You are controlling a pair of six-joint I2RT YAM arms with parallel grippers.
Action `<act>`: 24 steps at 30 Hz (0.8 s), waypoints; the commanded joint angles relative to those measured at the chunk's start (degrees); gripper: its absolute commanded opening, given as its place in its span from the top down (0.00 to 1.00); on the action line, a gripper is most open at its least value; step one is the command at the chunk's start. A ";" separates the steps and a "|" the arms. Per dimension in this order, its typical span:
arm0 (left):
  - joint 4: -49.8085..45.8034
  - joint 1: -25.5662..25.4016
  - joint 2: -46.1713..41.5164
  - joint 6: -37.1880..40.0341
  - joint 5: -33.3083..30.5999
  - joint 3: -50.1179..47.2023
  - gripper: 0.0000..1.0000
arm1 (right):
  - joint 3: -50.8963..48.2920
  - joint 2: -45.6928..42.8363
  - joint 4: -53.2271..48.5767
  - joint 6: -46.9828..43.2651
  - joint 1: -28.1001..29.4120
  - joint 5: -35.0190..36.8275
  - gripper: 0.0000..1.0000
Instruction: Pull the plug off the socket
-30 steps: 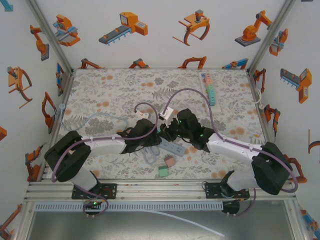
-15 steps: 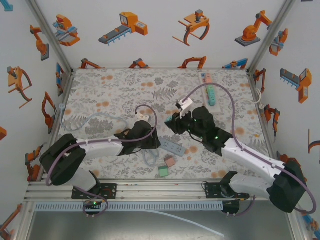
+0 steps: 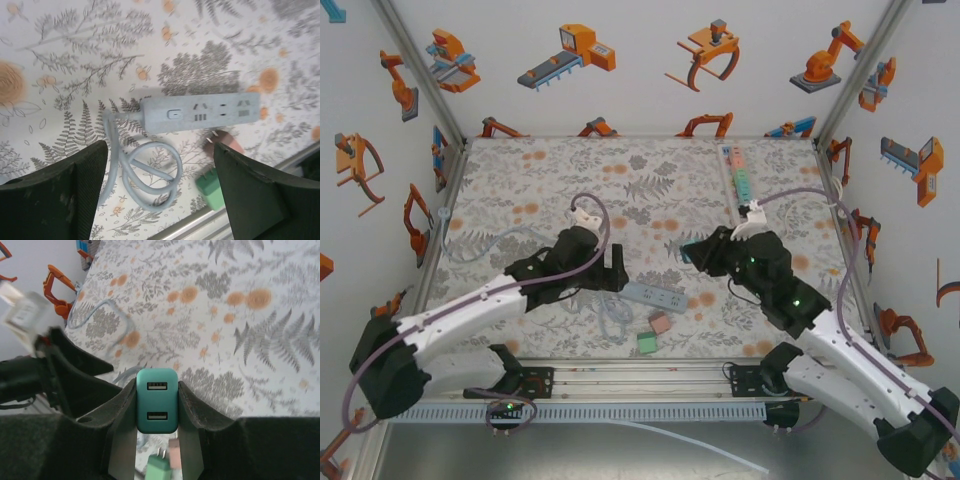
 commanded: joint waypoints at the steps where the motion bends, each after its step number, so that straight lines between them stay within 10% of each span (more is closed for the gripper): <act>1: -3.60 0.03 -8.04 7.60 1.07 1.12 0.18 | -3.96 -4.03 -7.96 11.33 -0.30 -1.36 1.00; 12: -8.31 -0.16 -24.52 24.94 25.71 -0.62 0.07 | -16.13 -2.66 -6.87 14.74 -0.32 -12.49 1.00; 24: -5.44 -1.14 -21.64 26.04 29.86 -1.20 0.01 | -23.68 9.18 8.92 16.27 0.04 -16.66 0.85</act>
